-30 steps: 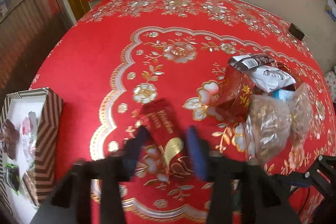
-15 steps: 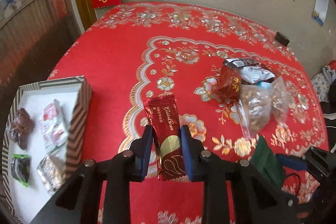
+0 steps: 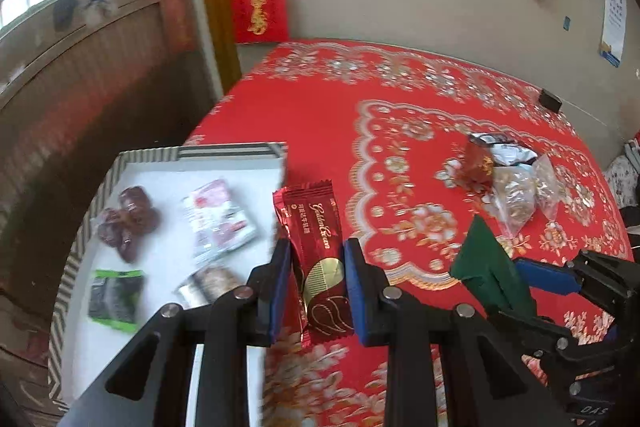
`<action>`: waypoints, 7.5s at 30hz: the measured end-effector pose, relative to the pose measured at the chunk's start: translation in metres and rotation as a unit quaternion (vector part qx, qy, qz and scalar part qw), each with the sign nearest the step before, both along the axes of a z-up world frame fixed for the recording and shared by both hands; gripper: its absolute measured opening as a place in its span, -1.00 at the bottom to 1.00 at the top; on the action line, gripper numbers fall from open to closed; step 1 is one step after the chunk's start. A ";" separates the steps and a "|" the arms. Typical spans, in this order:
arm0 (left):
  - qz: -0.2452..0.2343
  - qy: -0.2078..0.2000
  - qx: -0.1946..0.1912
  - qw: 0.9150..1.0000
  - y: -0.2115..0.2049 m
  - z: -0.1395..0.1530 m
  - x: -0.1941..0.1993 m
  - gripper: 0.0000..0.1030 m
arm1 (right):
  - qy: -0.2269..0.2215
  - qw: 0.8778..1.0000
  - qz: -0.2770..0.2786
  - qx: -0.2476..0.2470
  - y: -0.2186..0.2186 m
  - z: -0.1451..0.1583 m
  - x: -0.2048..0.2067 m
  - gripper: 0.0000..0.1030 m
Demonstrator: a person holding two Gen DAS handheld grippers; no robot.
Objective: Organize snacks
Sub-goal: 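Carry the red bar and dark green packet over the white tray, lowering both, then open both grippers to drop the snacks and return to the pile, then grasp the red wrapped snack with the left gripper while the right gripper grasps the clear nut bags, then carry both snacks over the white tray and open both grippers to release them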
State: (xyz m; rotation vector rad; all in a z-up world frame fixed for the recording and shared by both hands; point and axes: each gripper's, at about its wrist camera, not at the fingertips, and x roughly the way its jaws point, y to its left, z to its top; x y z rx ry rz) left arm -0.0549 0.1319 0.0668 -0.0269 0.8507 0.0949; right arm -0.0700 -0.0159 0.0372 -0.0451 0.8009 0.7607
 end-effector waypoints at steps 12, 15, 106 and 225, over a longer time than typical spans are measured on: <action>0.065 -0.011 -0.002 0.998 0.081 0.001 -0.040 -0.44 | -0.022 0.999 0.046 0.012 0.065 0.028 -0.002 -0.13; 0.081 -0.005 -0.002 0.997 0.097 -0.003 -0.048 -0.44 | -0.025 0.998 0.060 0.008 0.084 0.031 -0.002 -0.13; -0.109 0.129 -0.077 0.983 -0.149 -0.055 0.179 0.69 | -0.029 0.960 -0.210 -0.186 -0.088 -0.025 0.110 0.61; 0.117 0.042 -0.048 0.991 0.159 -0.057 -0.082 -0.33 | 0.023 0.991 0.129 -0.029 0.181 -0.018 -0.009 -0.24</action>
